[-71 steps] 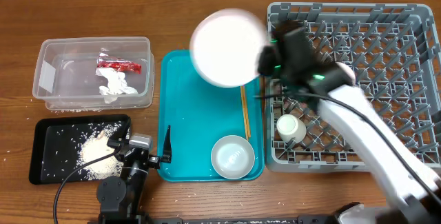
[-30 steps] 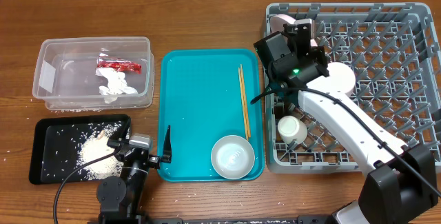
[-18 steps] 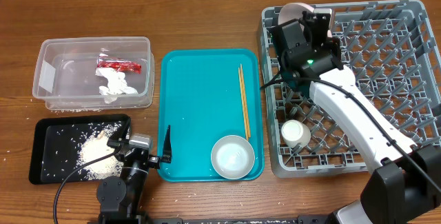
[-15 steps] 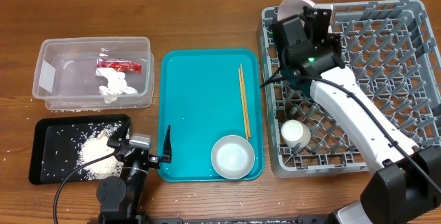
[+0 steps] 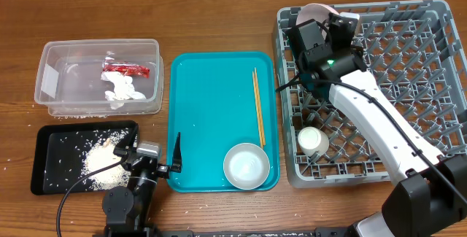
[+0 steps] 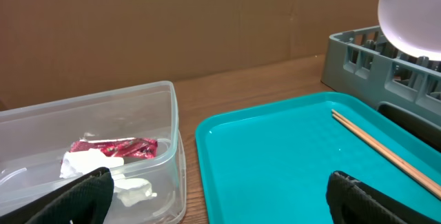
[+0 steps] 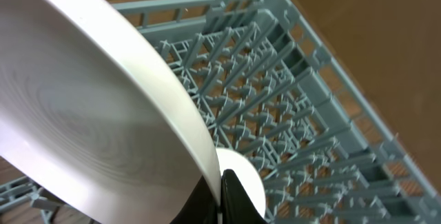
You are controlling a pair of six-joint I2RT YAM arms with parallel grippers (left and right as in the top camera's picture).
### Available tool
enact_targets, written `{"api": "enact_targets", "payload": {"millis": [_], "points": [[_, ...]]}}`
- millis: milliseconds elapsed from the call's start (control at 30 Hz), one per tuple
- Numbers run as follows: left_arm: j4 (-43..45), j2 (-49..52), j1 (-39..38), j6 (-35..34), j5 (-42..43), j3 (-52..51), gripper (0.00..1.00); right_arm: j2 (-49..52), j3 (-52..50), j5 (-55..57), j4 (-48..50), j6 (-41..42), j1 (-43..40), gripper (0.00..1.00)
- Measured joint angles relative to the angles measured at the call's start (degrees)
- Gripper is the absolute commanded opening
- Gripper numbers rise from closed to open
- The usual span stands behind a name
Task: Sort waste into correct bins and load items into the dishwasher
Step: 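Stand the plate upright in the rack's back row and release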
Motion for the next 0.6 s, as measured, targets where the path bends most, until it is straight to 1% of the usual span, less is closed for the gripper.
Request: {"api": "enact_targets", "payload": {"millis": [233, 400, 600], "points": [[0.02, 0.00, 0.00, 0.00, 0.00, 0.00, 1.00, 0.00, 0.00, -1.42, -2.16, 8.61, -0.20, 0.04], [0.00, 0.00, 0.00, -0.02, 0.00, 0.00, 1.00, 0.00, 0.00, -1.49, -1.68, 10.49, -0.61, 0.04], [0.02, 0.00, 0.00, -0.02, 0.00, 0.00, 1.00, 0.04, 0.00, -3.37, -2.43, 11.02, -3.37, 0.04]]}}
